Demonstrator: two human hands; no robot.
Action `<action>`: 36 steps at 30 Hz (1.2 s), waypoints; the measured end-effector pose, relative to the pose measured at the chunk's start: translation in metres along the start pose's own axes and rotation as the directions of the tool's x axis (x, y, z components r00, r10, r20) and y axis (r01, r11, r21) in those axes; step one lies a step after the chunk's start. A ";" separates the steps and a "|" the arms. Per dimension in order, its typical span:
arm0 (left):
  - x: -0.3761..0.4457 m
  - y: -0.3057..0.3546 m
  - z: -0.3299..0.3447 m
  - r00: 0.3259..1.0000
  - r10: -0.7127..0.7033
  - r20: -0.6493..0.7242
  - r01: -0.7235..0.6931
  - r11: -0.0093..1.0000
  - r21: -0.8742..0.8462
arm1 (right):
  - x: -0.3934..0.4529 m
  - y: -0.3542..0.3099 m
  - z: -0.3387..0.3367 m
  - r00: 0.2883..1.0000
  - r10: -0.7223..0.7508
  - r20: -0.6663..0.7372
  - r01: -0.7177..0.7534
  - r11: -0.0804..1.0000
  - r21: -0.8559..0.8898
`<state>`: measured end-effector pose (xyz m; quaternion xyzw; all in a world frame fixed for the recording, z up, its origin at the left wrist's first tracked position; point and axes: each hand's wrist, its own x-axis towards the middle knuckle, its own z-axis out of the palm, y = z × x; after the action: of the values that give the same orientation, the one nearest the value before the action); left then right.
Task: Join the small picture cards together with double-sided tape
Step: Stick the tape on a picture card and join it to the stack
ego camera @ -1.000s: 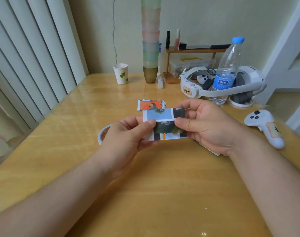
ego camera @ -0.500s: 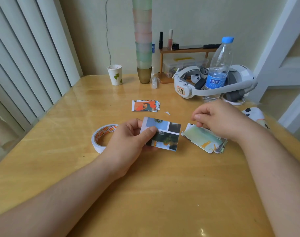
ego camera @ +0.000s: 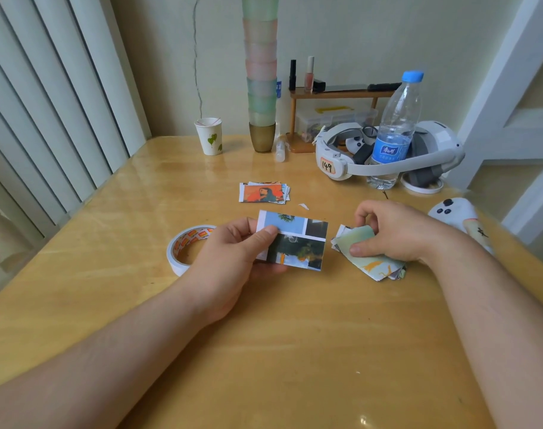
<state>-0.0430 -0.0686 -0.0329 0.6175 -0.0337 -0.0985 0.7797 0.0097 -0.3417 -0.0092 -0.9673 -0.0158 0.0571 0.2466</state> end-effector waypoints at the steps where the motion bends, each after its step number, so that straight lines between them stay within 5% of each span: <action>1: 0.000 0.000 0.000 1.000 -0.006 0.000 0.006 1.000 -0.011 | 0.000 0.001 0.000 1.000 0.002 -0.017 -0.002 1.000 0.019; 13: -0.001 0.002 -0.001 1.000 -0.029 0.003 0.029 0.999 -0.036 | 0.000 0.007 -0.009 0.997 -0.013 -0.071 0.011 1.000 -0.023; 19: -0.003 0.005 0.000 0.999 -0.038 0.004 0.038 0.994 -0.100 | -0.012 0.008 -0.036 0.997 -0.058 -0.048 0.063 0.990 0.123; 21: -0.004 0.005 0.001 1.000 -0.005 -0.015 0.003 0.992 -0.123 | -0.020 0.003 -0.045 0.988 -0.129 -0.079 0.149 0.927 0.346; 24: -0.003 0.006 0.001 0.994 0.065 -0.092 -0.076 0.989 -0.127 | -0.027 -0.005 -0.052 0.961 -0.217 -0.173 0.275 0.669 0.691; 27: -0.003 0.006 0.000 0.979 0.120 -0.163 -0.138 0.984 -0.109 | -0.030 -0.011 -0.052 0.939 -0.319 -0.132 0.280 0.481 0.831; 30: -0.003 0.005 -0.003 0.973 0.150 -0.174 -0.168 0.981 -0.096 | -0.031 -0.019 -0.040 0.915 -0.401 -0.043 0.245 0.468 0.849; 36: -0.001 0.005 -0.008 0.967 0.193 -0.166 -0.198 0.980 -0.017 | -0.029 -0.052 -0.008 0.948 -0.314 -0.058 0.207 0.467 0.860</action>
<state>-0.0422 -0.0593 -0.0298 0.6041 -0.0285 0.0293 0.7959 -0.0186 -0.3011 0.0256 -0.6998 -0.1459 0.0713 0.6957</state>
